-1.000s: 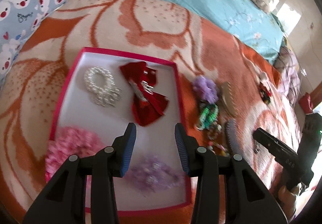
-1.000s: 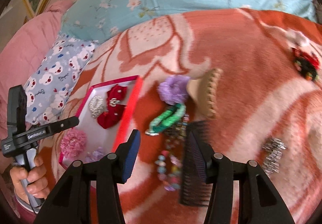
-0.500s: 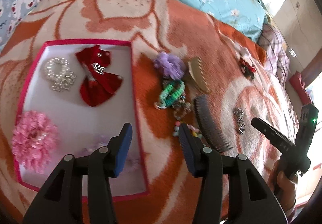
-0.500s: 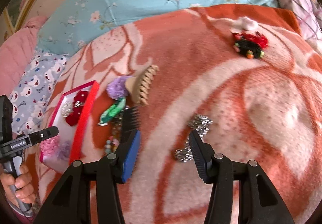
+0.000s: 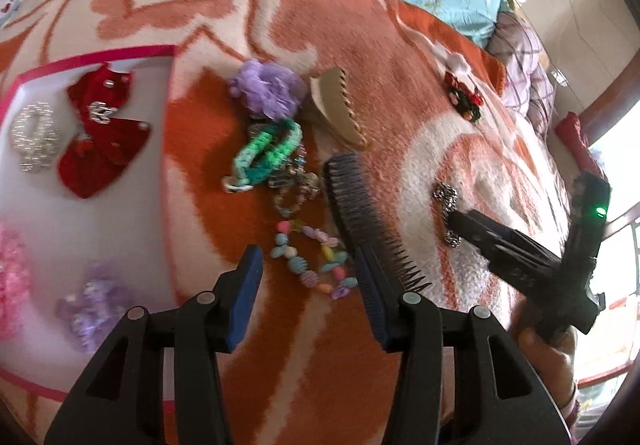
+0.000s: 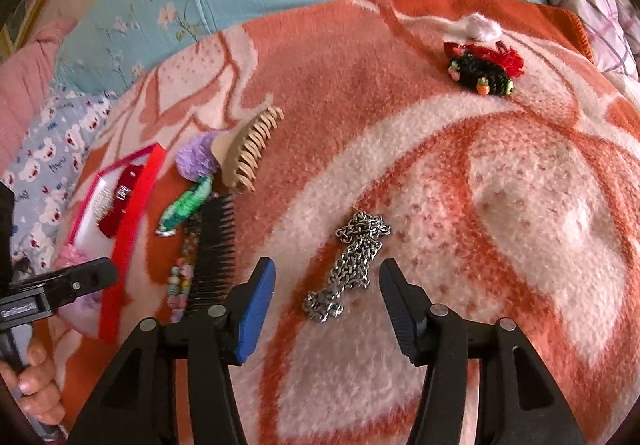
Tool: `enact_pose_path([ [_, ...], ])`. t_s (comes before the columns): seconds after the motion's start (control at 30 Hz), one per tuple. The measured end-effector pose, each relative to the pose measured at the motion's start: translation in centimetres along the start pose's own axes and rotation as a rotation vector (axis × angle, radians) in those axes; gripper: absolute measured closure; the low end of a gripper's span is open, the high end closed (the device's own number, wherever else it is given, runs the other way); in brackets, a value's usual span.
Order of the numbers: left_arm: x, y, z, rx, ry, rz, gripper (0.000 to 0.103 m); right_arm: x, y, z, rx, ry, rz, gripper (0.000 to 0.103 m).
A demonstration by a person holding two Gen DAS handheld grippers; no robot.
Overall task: Organize jewelry
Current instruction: 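Grasp the silver chain with the right tool while the left tool moves to the black comb, then close the left tool on the black comb and lift it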
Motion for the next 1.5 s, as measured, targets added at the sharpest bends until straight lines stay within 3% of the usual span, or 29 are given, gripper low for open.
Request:
enact_pose_path([
  [0.17,1.7,-1.1,0.7,0.019,0.036,-0.019,0.057,2.4,-0.2,0.4,-0.024,0.022,-0.050,0.054],
  [0.3,2.9,-2.0,1.4,0.034,0.054,-0.023,0.042,2.4,-1.0,0.7,-0.006,0.013,-0.061,0.091],
  [0.53,6.3,-3.6,3.2,0.055,0.107,0.034,0.037,1.2,-1.7,0.6,0.032,-0.014,0.040,0.093],
  [0.73,7.4,-4.5,3.5,0.092,0.107,0.091,0.037,-0.4,-1.9,0.9,0.044,-0.059,0.088,0.093],
  [0.8,7.3,-4.6,3.4,0.111,0.100,0.096,0.049,-0.7,-1.9,1.0,0.051,-0.069,0.105,0.093],
  [0.83,7.3,-4.7,3.4,0.118,0.097,0.101,0.050,-0.7,-1.9,1.0,0.053,-0.072,0.111,0.093],
  [1.5,-0.8,-2.8,1.3,0.091,-0.052,0.045,0.054,-5.2,1.0,1.1,-0.004,-0.151,0.149,0.093],
])
Point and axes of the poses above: each gripper's, at about its wrist camera, not at the fingertips, and x roughly the way its jaws point, y to its left, z to its top, the point moved 5 cm from there along x, roughly the way its jaws point, and after that the axes turned 15 degrees about y, right-handed, at the moved point
